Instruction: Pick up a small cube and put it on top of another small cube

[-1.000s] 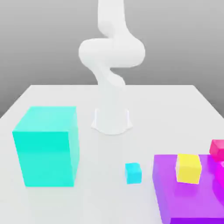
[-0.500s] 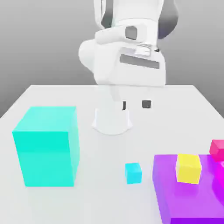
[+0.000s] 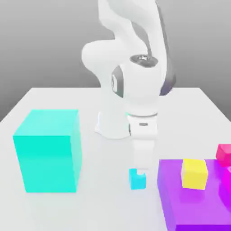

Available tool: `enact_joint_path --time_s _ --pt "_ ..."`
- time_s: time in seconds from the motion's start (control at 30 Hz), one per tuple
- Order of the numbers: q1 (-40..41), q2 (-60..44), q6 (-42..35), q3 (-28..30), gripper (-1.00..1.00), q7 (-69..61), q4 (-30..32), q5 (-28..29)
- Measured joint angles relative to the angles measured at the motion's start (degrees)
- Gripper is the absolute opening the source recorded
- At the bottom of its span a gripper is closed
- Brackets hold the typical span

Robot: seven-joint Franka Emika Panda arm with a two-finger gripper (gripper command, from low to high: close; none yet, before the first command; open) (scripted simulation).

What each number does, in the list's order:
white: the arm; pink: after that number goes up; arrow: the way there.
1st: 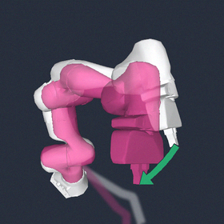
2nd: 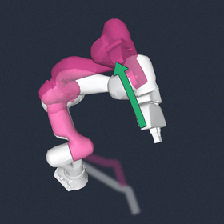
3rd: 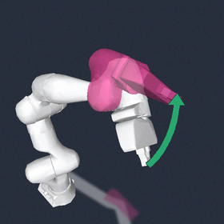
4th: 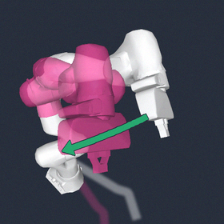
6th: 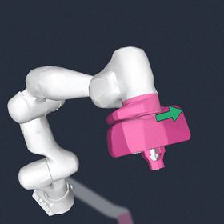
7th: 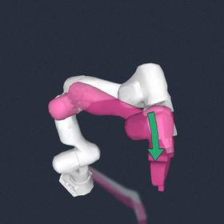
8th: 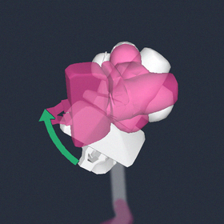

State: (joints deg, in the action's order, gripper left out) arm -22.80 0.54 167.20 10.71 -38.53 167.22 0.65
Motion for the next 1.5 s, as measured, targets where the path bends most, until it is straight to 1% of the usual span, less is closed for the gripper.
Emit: enact_joint_path --time_s 0.07,0.13,0.23,0.27,0.5,0.6,0.67,0.77,0.8,0.87,0.93,1.4,1.43,1.5 --pt "0.53 -3.62 2.88 -1.56 0.00 -3.00 -0.45 -3.57" --pt "2.78 -7.39 5.89 -4.49 0.00 -5.28 -1.14 -6.62" --pt "6.94 -13.09 10.55 -8.98 0.00 -6.89 -2.13 -8.48" --pt "8.05 -14.92 12.05 -10.04 -1.00 -7.14 -2.41 -8.58" --pt "8.43 -15.34 12.27 -10.40 -1.00 -7.15 -2.48 -8.59" --pt "6.38 -10.86 8.64 -8.08 -1.00 -5.68 -1.74 -6.99" --pt "5.78 -7.16 5.67 -6.82 -1.00 -3.80 -1.04 -4.45" --pt "6.26 -1.52 1.12 -6.27 -1.00 -1.71 0.14 -1.24" --pt "6.49 0.05 -0.16 -6.24 -1.00 -1.26 0.08 -1.03" --pt "6.12 1.71 -2.12 -6.35 -1.00 -0.66 -2.44 -2.97" --pt "4.88 2.60 -5.35 -6.86 -1.00 -1.13 -5.28 -3.54" --pt "-1.71 6.95 -31.17 -11.36 -1.00 -6.81 -25.70 -3.50" --pt "-1.90 7.00 -32.37 -11.67 -1.00 -7.14 -26.07 -2.57" --pt "-2.07 5.07 -30.74 -11.94 -1.00 -7.42 -25.36 -1.28"
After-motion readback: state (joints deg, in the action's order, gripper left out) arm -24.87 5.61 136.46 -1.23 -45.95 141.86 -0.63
